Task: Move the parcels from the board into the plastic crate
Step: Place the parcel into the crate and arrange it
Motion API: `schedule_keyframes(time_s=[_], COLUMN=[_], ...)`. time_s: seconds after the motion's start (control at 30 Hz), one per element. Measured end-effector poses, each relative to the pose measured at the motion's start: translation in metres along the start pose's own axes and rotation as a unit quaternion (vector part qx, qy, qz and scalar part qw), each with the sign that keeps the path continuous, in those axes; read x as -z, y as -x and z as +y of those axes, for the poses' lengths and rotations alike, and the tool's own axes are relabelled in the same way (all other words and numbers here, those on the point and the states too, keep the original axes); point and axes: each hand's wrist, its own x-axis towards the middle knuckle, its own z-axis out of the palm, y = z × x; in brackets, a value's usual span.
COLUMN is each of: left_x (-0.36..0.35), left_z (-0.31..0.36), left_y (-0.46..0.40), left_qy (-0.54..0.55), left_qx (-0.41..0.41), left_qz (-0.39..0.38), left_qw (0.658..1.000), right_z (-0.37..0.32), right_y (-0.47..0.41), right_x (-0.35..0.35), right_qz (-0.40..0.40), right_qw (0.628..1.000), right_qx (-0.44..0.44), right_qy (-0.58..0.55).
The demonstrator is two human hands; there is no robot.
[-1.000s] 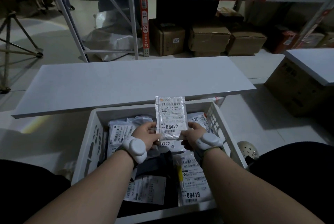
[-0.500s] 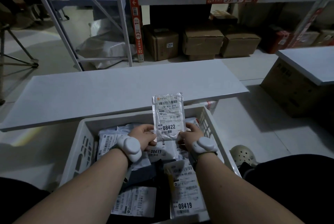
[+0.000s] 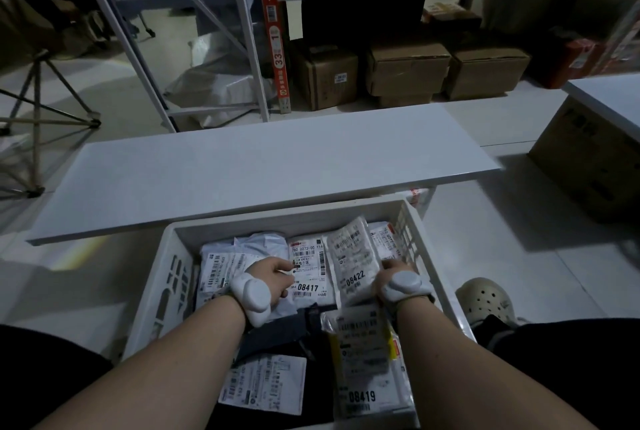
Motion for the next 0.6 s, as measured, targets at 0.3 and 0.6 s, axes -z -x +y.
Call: schedule_keyframes(time_s=[0.3,0.6], left_x=[0.006,0.027], left_z=[-0.008,-0.024], left_y=[-0.003,-0.005], left_qy=[-0.155,-0.18], left_qx=[-0.039,-0.044], left_qz=[0.082,0.122], left_qw=[0.984,0.975], right_z=[-0.011,-0.014], right_y=[-0.002,-0.023], right_x=[-0.01,-0.028], right_qz=[0.025,-0.002], right_qw=[0.996,0.997], right_qx=[0.004,0.058], right_qy=[0.086,0.052])
